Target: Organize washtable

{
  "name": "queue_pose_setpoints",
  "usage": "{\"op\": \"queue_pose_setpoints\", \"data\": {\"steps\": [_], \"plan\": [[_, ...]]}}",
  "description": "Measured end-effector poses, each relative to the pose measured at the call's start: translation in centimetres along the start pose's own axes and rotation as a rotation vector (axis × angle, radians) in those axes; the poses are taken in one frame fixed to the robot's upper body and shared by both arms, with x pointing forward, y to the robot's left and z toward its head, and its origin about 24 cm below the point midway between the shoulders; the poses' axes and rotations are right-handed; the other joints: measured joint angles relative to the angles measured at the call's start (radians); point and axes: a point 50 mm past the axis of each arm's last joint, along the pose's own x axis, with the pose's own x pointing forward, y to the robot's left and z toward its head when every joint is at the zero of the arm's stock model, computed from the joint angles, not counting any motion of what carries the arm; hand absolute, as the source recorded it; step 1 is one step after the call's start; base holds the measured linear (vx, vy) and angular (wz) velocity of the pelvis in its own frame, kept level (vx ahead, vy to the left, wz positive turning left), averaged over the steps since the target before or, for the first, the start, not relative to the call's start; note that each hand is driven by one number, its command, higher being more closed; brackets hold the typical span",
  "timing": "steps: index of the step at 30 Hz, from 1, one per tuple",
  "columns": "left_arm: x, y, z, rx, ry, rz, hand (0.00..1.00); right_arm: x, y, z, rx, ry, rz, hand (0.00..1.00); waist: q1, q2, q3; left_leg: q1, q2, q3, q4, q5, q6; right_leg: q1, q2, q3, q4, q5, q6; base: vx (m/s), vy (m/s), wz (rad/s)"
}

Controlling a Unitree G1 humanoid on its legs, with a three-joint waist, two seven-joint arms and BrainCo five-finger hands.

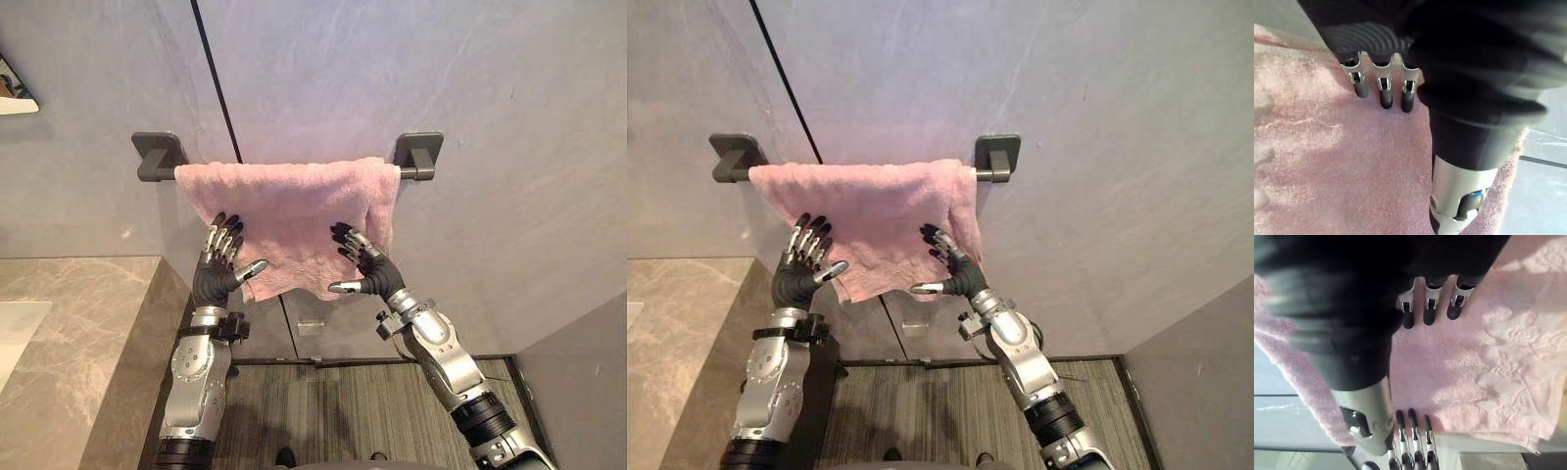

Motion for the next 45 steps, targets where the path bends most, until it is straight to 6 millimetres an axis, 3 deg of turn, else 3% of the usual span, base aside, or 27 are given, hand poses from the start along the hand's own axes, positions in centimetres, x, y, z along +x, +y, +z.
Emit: {"op": "queue_pose_setpoints", "data": {"steps": [14, 25, 36, 45], "plan": [[-0.2, 2.3, -0.5, 0.050, 0.024, 0.108, 0.00, -1.5, -4.1, 1.4, -0.011, -0.062, -0.221, 0.00, -0.004, -0.001, 0.000, 0.001, 0.000, 0.007, 0.000, -0.001, 0.000, 0.003, 0.001, 0.006, -0.015, 0.009, 0.001, 0.00, 0.000, 0.00], [-0.6, 4.6, 0.0, 0.081, 0.011, 0.219, 0.00, -3.3, -5.4, 2.3, 0.022, -0.117, -0.322, 0.00, -0.005, -0.002, 0.001, 0.004, 0.000, 0.014, 0.000, -0.001, 0.000, 0.004, 0.001, 0.015, -0.015, 0.012, 0.003, 0.00, 0.000, -0.02], [-2.3, 7.0, 0.2, 0.121, 0.028, 0.307, 0.00, -8.4, -9.0, 1.7, -0.048, -0.061, -0.538, 0.00, -0.008, -0.010, 0.005, 0.015, 0.000, 0.013, 0.000, -0.002, 0.000, 0.015, 0.000, 0.012, -0.018, 0.011, 0.003, 0.00, 0.000, 0.00], [-6.3, 8.4, -1.3, 0.153, 0.144, 0.366, 0.00, -13.0, -10.7, 0.2, -0.113, 0.064, -0.682, 0.00, -0.009, -0.024, 0.014, 0.007, -0.001, 0.000, 0.000, -0.003, 0.000, 0.016, -0.001, -0.001, -0.024, 0.011, 0.004, 0.00, 0.000, 0.04]]}}
